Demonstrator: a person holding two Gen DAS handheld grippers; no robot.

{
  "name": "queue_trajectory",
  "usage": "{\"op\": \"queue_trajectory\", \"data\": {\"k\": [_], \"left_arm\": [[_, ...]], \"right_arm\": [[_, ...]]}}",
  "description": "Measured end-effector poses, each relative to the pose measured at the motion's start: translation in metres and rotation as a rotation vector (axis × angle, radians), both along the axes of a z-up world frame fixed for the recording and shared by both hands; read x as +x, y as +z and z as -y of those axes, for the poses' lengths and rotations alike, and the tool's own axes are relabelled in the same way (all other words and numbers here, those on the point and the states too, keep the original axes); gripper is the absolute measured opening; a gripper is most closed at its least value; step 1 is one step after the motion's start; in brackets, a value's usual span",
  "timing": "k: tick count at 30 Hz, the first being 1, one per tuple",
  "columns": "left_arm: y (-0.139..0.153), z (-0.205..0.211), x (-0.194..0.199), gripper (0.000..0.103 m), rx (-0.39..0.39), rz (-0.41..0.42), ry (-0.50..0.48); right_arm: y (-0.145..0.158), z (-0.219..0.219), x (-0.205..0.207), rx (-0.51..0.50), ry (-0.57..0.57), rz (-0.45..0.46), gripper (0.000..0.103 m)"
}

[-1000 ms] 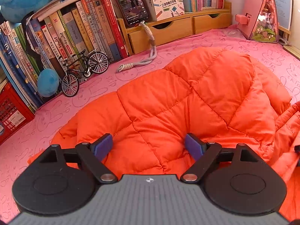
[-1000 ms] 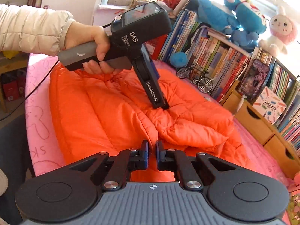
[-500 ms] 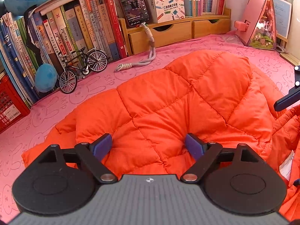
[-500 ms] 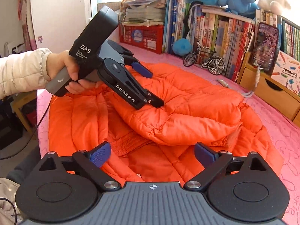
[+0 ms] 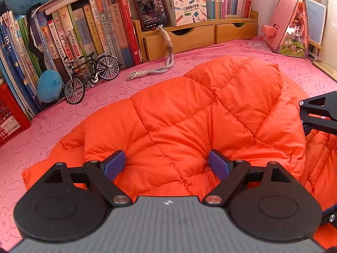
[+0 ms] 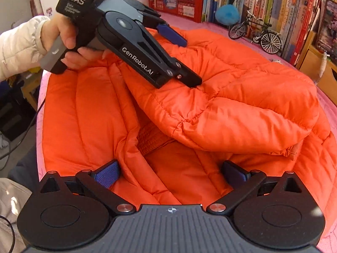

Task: Fold clothes

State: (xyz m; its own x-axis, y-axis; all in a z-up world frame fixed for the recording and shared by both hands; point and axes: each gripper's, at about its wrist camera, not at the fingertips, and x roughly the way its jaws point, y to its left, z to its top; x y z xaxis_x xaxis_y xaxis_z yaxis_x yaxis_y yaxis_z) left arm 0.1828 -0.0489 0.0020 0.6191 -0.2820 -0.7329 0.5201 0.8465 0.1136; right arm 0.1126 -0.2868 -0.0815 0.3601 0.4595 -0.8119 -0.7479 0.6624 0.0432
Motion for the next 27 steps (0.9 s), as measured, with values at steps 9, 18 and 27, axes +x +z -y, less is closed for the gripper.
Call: {"op": "queue_trajectory", "data": {"k": [9, 18, 27], "left_arm": [[0.016, -0.004, -0.003, 0.088, -0.033, 0.000, 0.008], [0.021, -0.014, 0.006, 0.094, 0.038, -0.125, 0.029], [0.018, -0.024, 0.037, 0.094, 0.069, -0.425, 0.064]], "right_arm": [[0.019, -0.033, -0.077, -0.163, 0.071, 0.239, 0.029], [0.039, -0.055, -0.145, -0.287, 0.040, 0.589, 0.013], [0.041, -0.084, -0.181, -0.676, -0.023, 1.418, 0.009]]}}
